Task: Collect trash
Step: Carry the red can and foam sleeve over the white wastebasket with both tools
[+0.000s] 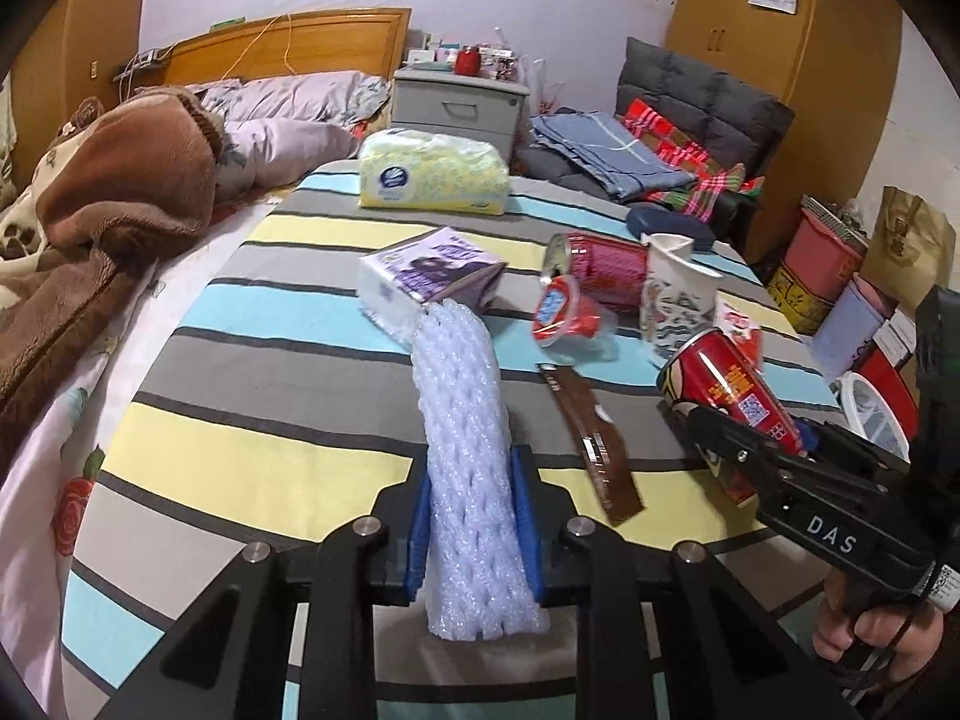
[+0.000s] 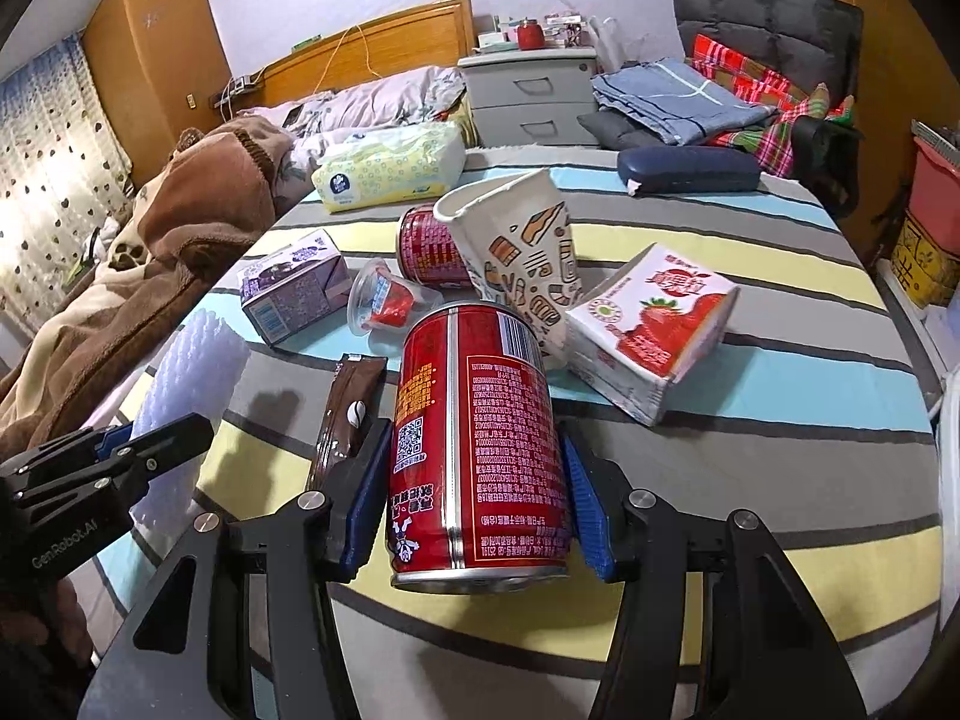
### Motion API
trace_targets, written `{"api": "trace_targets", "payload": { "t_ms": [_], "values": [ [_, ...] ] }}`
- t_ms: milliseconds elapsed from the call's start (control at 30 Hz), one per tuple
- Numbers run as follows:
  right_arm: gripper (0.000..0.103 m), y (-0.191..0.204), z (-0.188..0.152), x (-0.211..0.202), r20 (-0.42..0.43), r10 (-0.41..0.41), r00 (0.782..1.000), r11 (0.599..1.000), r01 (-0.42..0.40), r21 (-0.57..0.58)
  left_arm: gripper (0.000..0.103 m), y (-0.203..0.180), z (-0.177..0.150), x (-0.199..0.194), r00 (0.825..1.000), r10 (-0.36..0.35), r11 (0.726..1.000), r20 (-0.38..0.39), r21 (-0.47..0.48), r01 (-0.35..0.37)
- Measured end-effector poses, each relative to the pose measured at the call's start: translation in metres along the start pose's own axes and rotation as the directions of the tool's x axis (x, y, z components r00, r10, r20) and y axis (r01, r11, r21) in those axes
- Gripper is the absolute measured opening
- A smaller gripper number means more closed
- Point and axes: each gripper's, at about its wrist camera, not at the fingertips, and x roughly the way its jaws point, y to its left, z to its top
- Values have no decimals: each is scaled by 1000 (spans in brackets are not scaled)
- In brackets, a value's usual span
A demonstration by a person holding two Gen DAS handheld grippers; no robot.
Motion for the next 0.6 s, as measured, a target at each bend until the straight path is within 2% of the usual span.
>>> {"api": "trace_targets", "payload": {
  "t_ms": [367, 600],
  "values": [
    [55, -18, -9, -27, 41, -20, 999, 999, 19, 44, 25, -40, -5, -20, 999, -34, 998, 24, 60, 33],
    [55, -42, -16, -57, 90, -65, 994, 996, 59, 67, 25, -83, -6, -33, 996, -71, 990, 51, 129, 64]
  ]
}}
